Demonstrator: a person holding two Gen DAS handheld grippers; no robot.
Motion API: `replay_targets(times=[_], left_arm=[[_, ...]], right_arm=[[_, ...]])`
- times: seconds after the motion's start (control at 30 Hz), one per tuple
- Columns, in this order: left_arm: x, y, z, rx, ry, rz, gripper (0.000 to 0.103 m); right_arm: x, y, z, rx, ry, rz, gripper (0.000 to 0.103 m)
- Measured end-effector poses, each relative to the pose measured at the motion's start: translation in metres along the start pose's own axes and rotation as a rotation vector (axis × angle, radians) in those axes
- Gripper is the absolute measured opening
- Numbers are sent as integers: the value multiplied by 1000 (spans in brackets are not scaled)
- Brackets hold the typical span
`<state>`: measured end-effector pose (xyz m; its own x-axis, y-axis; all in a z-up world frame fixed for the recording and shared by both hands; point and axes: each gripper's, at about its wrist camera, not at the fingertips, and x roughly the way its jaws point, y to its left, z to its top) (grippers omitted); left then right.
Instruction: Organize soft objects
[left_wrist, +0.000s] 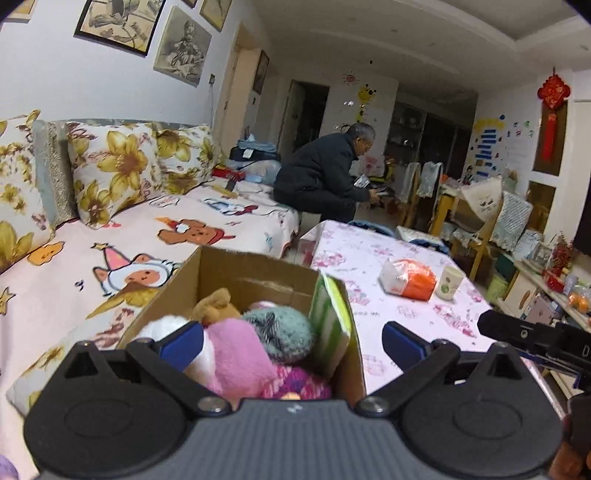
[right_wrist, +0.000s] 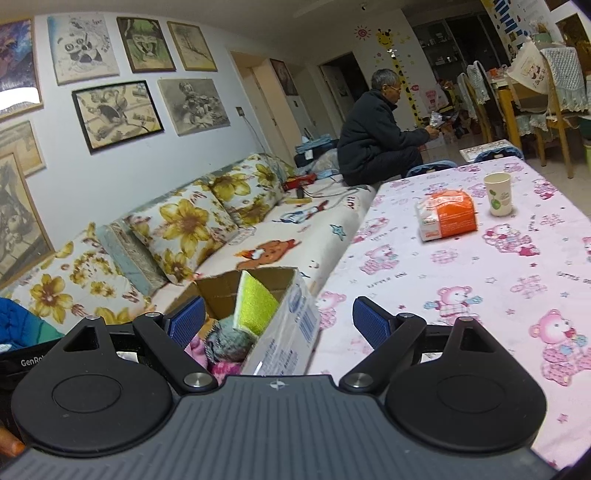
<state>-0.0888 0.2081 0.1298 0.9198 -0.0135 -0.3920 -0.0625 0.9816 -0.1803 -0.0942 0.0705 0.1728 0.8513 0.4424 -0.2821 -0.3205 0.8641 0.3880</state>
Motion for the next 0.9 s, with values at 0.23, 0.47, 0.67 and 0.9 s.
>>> replay_targets(times=[0.23, 0.47, 0.67, 0.9], left_arm=[[-23, -12, -13, 41, 32, 105, 102], [-55, -15, -23, 86, 30, 152, 102], [-78, -18, -30, 113, 27, 168, 102], [-104, -18, -36, 124, 17, 189, 102]], right_arm=[[-19, 16, -9, -54, 53, -50, 103], [-44, 32, -20, -96, 78, -94, 103], [-63, 41, -23, -101, 82, -122, 103], [-77, 52, -28, -117, 90, -117, 103]])
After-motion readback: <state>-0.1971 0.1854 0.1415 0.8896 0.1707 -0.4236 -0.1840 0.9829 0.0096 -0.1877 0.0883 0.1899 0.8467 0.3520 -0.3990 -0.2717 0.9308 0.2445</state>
